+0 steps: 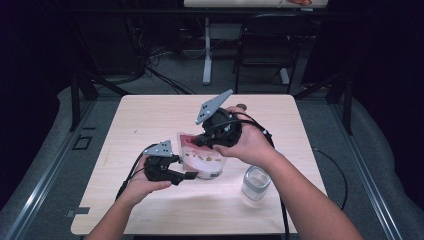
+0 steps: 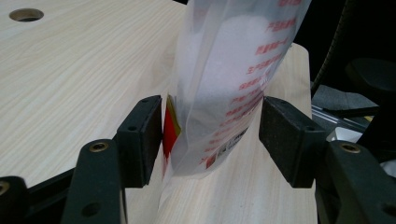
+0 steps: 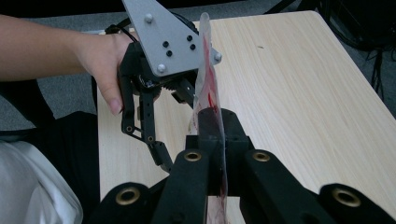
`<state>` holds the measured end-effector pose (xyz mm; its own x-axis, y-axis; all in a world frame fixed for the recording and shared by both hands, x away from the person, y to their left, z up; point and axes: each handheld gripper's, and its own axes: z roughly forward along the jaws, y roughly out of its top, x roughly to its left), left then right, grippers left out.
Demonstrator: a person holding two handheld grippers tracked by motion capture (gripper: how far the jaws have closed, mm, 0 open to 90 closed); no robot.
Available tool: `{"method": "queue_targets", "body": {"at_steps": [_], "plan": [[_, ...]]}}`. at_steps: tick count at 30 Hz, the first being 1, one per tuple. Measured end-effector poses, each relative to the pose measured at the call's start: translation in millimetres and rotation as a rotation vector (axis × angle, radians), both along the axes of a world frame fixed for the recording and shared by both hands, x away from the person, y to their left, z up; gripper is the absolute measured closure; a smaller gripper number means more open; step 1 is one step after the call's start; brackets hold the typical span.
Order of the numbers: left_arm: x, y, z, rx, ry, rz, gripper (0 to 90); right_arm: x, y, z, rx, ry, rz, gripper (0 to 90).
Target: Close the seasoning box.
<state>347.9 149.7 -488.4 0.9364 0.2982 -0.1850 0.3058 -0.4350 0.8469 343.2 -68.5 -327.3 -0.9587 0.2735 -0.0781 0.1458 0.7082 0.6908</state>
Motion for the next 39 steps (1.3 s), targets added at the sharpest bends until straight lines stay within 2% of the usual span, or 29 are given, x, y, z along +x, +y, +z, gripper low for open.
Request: {"method": "queue_targets", "body": {"at_steps": [7,8,11,16,26,39], "plan": [[1.6,-5.3,-5.9,0.001,0.016,-0.026,36.5,-0.8,1.4,2.2,0.002,0.001,0.016,89.9],[1.9,-5.7,-7.9,-0.011,0.023,-0.026,36.5,-0.8,1.7,2.2,0.004,0.0,0.019,90.0],[2.9,-8.3,-12.6,-0.001,0.028,-0.025,36.7,-1.1,2.3,2.4,0.003,-0.001,0.023,89.9],[3.6,-8.3,-16.0,-0.009,0.027,-0.021,36.8,-1.7,2.2,2.1,0.003,-0.004,0.023,89.9],[2.6,-9.5,-16.8,0.001,0.005,-0.013,42.0,-2.7,1.6,-0.1,0.011,0.0,0.02,89.9],[3.0,-8.7,-16.9,0.018,0.037,-0.067,56.2,-3.5,0.7,-0.5,-0.012,-0.001,0.044,89.8]]}}
